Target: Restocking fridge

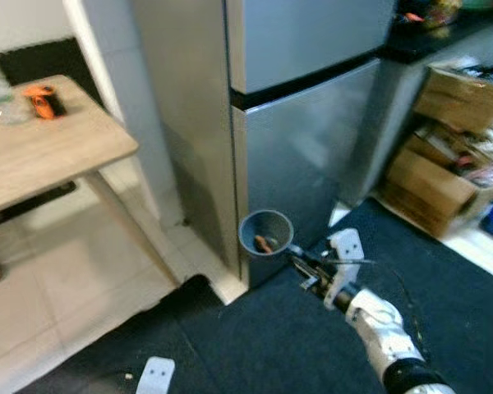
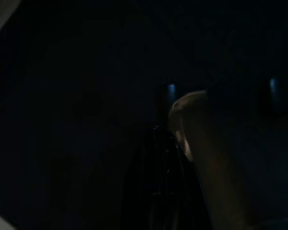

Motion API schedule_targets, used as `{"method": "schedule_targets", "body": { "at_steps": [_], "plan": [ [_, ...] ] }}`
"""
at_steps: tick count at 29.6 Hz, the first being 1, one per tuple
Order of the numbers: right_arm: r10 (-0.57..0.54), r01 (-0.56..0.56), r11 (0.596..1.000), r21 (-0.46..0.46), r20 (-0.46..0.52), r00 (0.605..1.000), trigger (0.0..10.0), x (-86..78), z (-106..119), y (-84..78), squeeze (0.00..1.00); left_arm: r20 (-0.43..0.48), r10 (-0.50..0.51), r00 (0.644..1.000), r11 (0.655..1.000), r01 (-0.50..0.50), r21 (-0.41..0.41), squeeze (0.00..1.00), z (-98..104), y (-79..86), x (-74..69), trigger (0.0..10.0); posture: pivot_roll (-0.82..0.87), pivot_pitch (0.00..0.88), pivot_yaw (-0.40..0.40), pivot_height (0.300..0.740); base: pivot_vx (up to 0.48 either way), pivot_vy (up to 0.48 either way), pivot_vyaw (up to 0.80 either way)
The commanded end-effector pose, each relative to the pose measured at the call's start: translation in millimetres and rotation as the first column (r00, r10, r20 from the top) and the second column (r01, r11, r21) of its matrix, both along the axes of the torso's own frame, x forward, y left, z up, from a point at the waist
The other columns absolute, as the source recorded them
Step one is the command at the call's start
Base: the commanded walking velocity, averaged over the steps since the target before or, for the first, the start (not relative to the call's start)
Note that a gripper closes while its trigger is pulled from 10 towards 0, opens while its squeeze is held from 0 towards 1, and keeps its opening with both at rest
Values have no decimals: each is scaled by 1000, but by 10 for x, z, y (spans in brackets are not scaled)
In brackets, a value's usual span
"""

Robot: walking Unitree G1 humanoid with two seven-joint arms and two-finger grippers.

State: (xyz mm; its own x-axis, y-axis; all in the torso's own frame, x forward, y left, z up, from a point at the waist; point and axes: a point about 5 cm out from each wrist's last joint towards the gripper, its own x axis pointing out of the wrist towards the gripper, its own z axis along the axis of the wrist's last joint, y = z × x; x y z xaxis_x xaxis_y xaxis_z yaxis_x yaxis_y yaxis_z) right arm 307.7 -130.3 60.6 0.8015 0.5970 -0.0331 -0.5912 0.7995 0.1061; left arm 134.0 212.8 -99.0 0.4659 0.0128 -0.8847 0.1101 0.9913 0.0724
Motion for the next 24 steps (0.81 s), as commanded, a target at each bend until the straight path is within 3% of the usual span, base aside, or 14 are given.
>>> {"method": "schedule_targets", "body": {
  "at_steps": [1,15,18,24],
  "plan": [
    [21,-21,1000,9,2,1000,10000,1,5,67,0,-59,4,998,1000,-4,-2,0,-52,0,-148,10000,-47,62,-14,740,0,0,800],
    [27,-27,1000,0,-15,1000,10000,-11,-28,112,0,-54,15,998,1000,-15,-3,0,-49,2,-137,10000,-45,64,-11,740,0,0,799],
    [-31,30,999,-41,-29,999,10000,10,-69,79,0,-58,15,998,1000,-16,-6,0,-50,-1,-137,10000,-45,64,-11,740,0,0,0],
    [4,-5,1000,-22,-28,1000,10000,-22,-77,104,0,-60,0,998,1000,-1,-13,0,-51,-17,-134,10000,-41,65,-11,740,0,0,0]
  ]
}}
